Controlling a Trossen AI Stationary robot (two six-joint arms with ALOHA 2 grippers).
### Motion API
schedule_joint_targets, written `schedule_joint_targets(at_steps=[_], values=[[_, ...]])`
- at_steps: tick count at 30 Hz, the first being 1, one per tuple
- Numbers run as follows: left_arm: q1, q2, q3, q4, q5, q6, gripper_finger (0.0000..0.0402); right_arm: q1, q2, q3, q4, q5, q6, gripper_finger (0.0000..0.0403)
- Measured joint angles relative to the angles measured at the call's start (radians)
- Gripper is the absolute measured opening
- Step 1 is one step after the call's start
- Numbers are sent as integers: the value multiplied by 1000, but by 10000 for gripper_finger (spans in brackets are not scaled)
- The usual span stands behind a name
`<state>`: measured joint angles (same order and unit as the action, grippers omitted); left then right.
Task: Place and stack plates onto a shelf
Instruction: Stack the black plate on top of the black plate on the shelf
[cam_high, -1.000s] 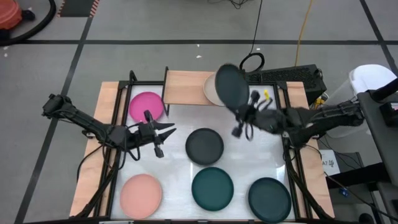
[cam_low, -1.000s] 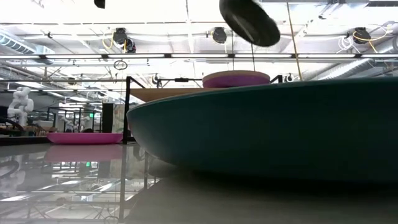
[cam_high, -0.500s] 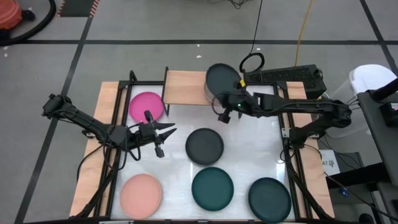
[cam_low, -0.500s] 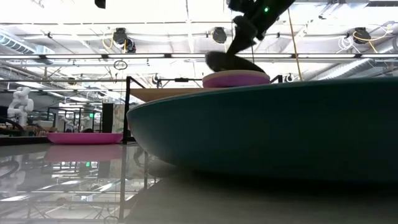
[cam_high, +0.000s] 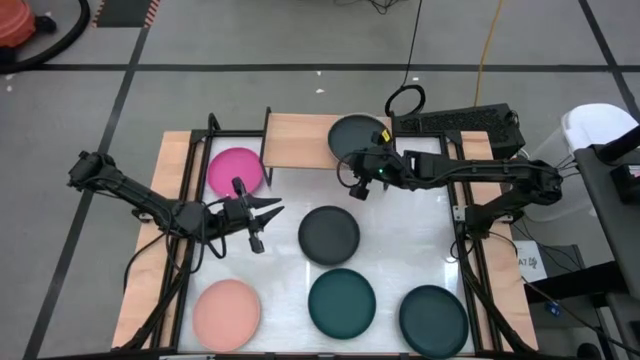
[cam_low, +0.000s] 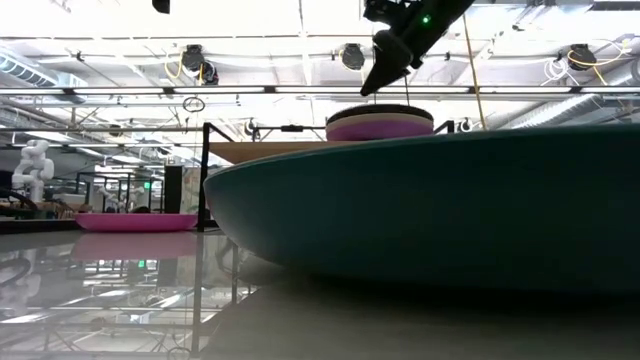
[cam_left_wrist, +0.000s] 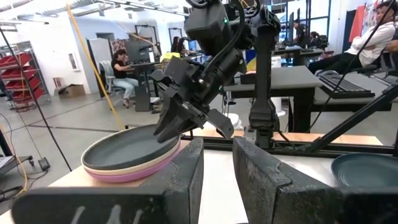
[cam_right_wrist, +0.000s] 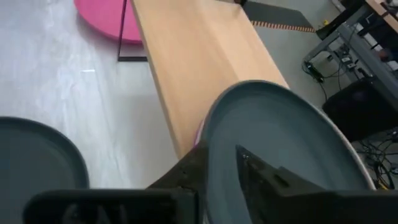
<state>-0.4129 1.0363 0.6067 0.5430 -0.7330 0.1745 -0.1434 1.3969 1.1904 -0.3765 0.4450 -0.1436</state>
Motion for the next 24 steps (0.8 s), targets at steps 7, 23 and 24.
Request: schedule_joint_targets(at_steps=[7,23,24], values=[[0,0,0,-16,3,-23,92,66,-99,0,1,-1,52,114],[0,265,184,-286,238,25,92,443,-376,-297,207,33,166,114],[0,286,193,-290,250,32,92,463,-389,-332,260,42,167,114]])
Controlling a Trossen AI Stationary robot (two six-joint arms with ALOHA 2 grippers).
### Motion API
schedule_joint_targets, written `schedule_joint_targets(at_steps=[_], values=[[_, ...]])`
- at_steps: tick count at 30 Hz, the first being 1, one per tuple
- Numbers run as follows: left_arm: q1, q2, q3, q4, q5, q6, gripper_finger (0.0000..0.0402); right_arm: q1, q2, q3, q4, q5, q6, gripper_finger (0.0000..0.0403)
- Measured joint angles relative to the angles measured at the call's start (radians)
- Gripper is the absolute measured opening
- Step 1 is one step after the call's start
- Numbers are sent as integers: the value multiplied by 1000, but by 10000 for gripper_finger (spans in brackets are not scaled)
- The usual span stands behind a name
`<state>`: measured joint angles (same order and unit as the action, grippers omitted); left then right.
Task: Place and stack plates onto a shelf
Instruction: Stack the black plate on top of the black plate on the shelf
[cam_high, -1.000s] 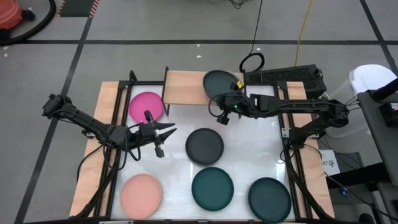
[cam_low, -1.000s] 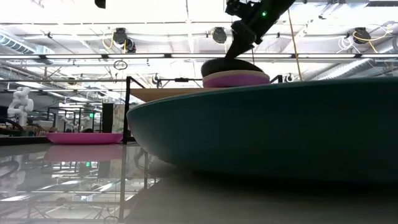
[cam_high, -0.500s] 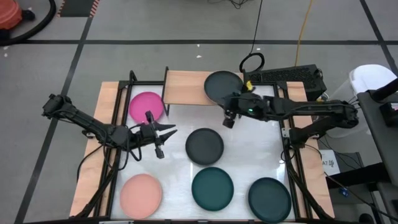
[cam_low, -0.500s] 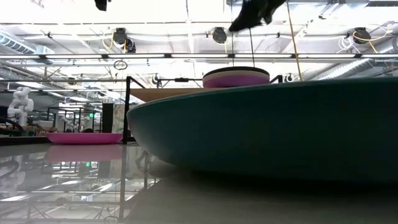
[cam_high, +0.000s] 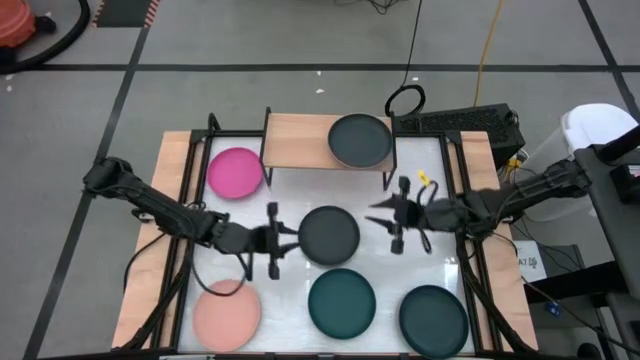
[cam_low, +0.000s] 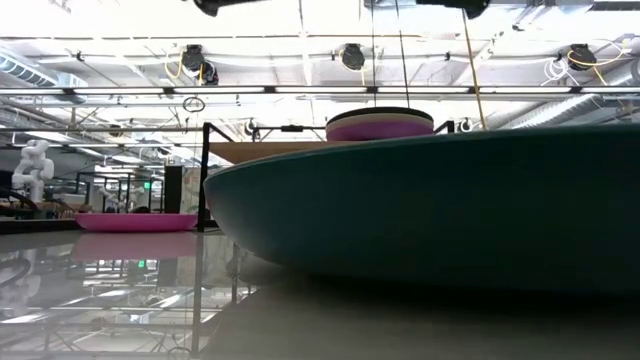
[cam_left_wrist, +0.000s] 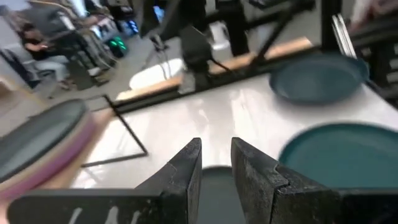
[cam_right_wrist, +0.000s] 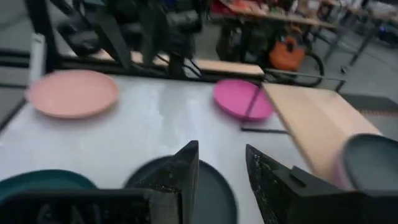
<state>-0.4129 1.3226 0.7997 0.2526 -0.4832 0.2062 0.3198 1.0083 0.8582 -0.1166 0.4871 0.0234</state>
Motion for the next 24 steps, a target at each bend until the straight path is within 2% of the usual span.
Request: schedule_joint_targets(at_steps=[5,9,17,24], values=[[0,111,43,-52,43,52,92,81,-50,-174,253,13,3,114],[0,192,68,-109,75,60,92,119,-73,-270,368,13,2,114],[0,367,127,-145,180,100,92,142,-124,-331,407,13,-1,114],[2,433,246,-454,198,46,92,148,-140,-335,403,14,-14,114]])
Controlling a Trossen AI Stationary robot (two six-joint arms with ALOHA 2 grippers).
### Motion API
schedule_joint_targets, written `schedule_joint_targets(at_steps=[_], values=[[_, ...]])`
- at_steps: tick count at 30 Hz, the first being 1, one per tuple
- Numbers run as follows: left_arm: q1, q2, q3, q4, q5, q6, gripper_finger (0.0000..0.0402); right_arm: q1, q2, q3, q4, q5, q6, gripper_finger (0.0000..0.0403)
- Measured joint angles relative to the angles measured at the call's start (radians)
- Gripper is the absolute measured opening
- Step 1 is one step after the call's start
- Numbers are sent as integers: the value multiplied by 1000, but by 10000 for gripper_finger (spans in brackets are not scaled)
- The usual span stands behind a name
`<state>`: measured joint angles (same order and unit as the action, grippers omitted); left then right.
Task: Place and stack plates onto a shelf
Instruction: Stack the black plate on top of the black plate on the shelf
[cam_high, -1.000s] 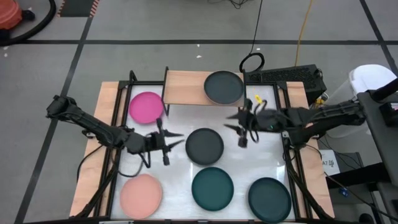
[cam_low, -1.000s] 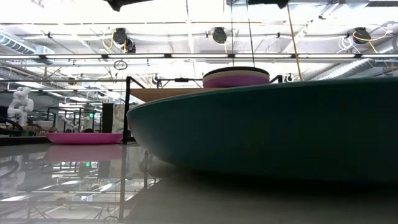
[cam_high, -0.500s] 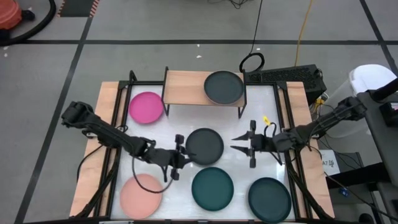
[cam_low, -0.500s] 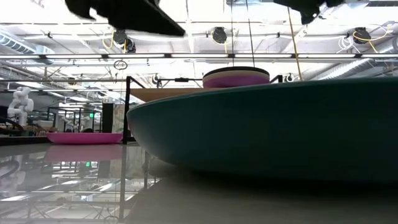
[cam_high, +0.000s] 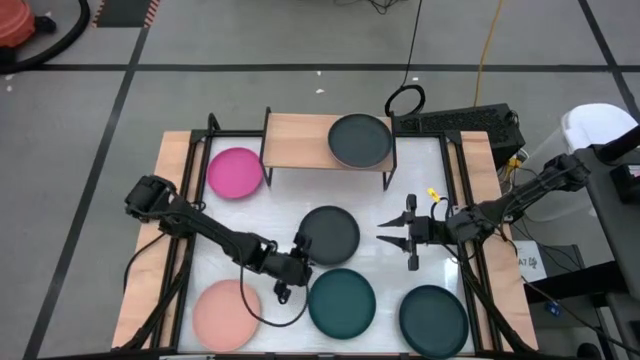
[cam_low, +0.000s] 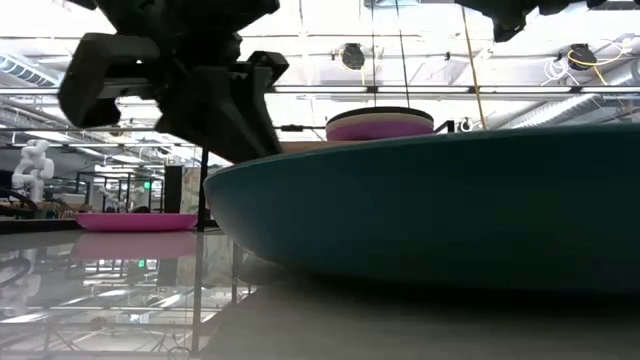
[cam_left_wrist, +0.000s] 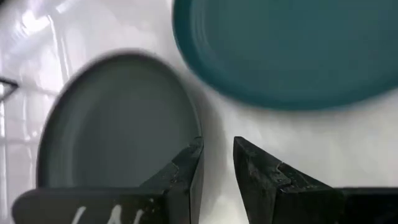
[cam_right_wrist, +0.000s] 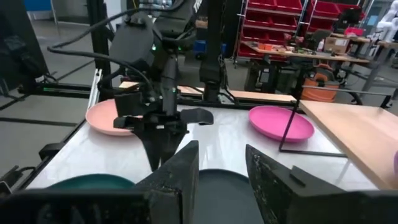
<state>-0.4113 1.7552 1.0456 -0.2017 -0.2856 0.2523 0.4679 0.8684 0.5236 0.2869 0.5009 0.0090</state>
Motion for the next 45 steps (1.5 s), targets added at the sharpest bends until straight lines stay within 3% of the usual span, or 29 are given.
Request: schedule_joint_targets(at_steps=[9,23,30,45], values=[[20,12,31,-76,16,-3,92,0,1,0,-2,-3,16,114],[71,93,26,-23,58,-19,92,0,1,1,-11,-4,70,114],[94,91,25,-20,17,-47,92,0,2,1,-26,-4,84,114],[110,99,25,-48,50,-98,92,0,2,1,-22,-5,85,114]])
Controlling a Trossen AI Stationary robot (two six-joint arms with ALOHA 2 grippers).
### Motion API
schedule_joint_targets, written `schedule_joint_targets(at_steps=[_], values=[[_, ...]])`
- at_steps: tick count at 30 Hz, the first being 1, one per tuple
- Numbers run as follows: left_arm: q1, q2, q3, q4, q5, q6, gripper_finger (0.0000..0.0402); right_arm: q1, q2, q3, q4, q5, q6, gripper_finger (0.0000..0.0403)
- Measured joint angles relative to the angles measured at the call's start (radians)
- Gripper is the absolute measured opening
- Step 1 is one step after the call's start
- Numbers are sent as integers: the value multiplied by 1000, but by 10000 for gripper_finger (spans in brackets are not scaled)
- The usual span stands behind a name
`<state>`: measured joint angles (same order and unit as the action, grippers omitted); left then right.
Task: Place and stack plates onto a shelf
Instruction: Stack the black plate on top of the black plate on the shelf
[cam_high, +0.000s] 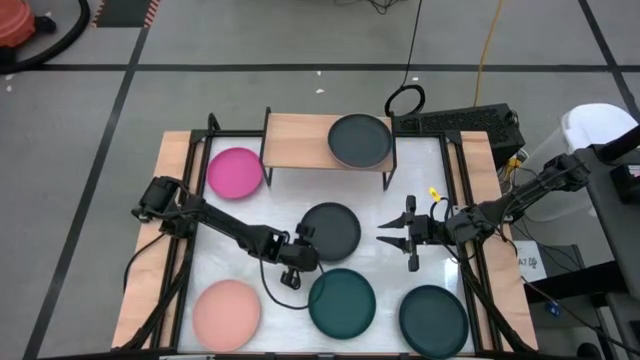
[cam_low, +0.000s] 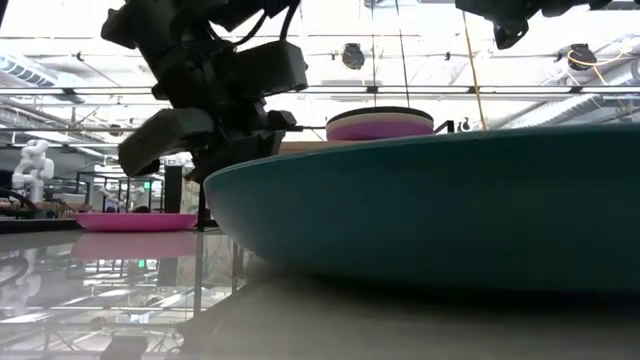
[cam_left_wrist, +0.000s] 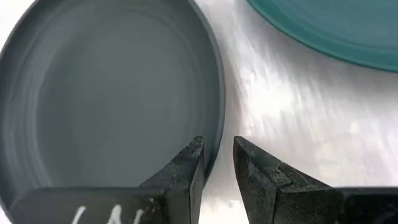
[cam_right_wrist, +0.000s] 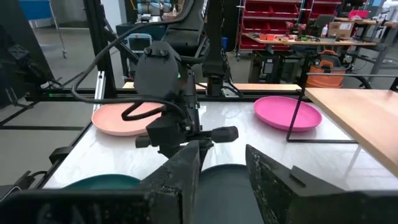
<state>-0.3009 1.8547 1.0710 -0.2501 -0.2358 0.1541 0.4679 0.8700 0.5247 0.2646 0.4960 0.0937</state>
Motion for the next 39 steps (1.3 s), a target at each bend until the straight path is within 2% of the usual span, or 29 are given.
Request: schedule_joint_targets(at_steps=[8,13,16,19,23,27,30,32,36,39], values=[[11,36,1,-21,-22,4,86,1,0,0,0,-3,18,114],[12,6,9,-36,-50,45,20,12,-1,0,0,-2,13,114],[13,-29,24,-59,-57,55,12,12,-1,0,3,-1,2,114],[8,-73,55,-83,-93,92,12,12,-1,0,7,-1,0,114],[-8,-147,132,-116,-191,173,12,12,-1,0,44,-10,16,114],[-2,-204,207,-131,-240,334,12,19,-6,1,103,-71,-4,114],[51,-211,290,-117,-265,490,12,35,-12,1,137,-85,-18,114],[108,-201,351,-175,-260,558,12,49,-13,1,184,-88,-29,114],[247,-168,466,-241,-183,639,12,84,-19,1,247,-118,-76,114],[363,-153,509,-241,-73,657,12,107,-27,1,251,-108,-106,114]])
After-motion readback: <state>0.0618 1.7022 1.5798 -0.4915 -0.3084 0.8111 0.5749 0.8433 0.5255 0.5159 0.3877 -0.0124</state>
